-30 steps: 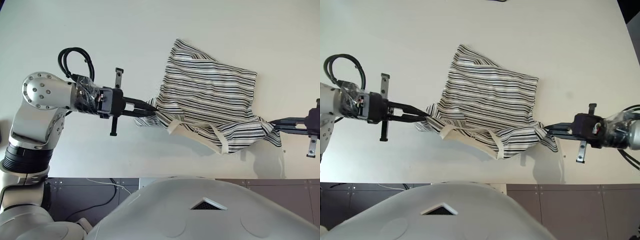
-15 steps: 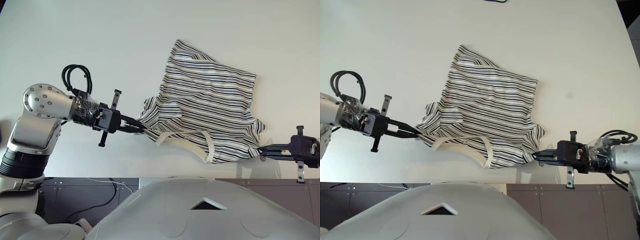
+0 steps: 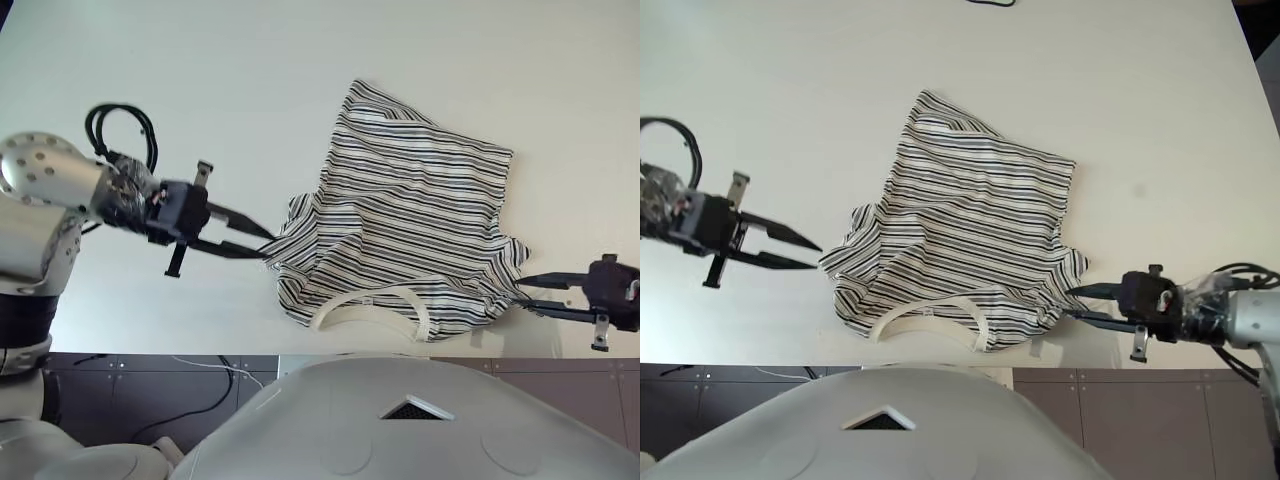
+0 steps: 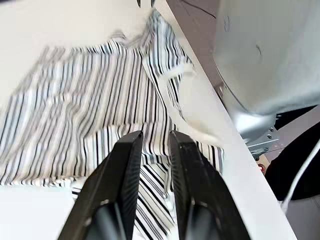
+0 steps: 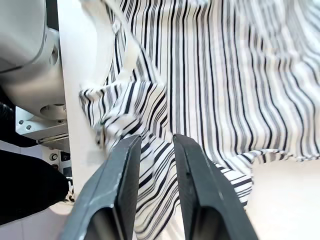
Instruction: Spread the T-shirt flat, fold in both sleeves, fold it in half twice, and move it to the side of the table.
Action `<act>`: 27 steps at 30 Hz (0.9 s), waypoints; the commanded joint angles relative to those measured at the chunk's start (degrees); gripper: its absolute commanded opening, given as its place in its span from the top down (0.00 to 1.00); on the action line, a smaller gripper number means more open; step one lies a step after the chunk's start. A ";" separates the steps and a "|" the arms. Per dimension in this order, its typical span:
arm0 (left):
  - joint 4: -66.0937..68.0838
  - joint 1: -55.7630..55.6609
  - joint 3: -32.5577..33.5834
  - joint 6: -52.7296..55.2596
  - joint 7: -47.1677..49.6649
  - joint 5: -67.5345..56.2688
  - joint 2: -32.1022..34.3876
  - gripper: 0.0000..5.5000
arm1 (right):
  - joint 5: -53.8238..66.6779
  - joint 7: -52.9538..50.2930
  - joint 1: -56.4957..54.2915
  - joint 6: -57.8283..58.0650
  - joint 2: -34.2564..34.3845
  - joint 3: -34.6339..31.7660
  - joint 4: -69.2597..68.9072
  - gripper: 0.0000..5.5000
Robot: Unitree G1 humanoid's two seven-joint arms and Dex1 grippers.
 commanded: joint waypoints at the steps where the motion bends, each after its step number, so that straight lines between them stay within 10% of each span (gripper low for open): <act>1: -0.35 -4.54 -4.55 -1.71 7.73 7.38 -7.99 0.82 | 4.61 -0.84 -6.37 4.49 -2.23 -0.72 0.79 0.79; 12: 19.23 6.88 -19.75 -40.58 12.23 40.44 -10.56 0.82 | -31.57 -21.70 -29.09 -14.55 12.85 37.06 21.59 0.79; 23: 14.52 10.81 -17.16 -30.84 0.50 31.31 -0.73 0.82 | -31.47 -19.00 -21.37 -15.34 10.38 40.10 16.57 0.79; 27: 0.11 6.04 -12.35 -6.41 -0.31 9.73 -1.23 0.82 | -31.56 -16.07 -18.95 -14.41 7.90 41.56 13.98 0.79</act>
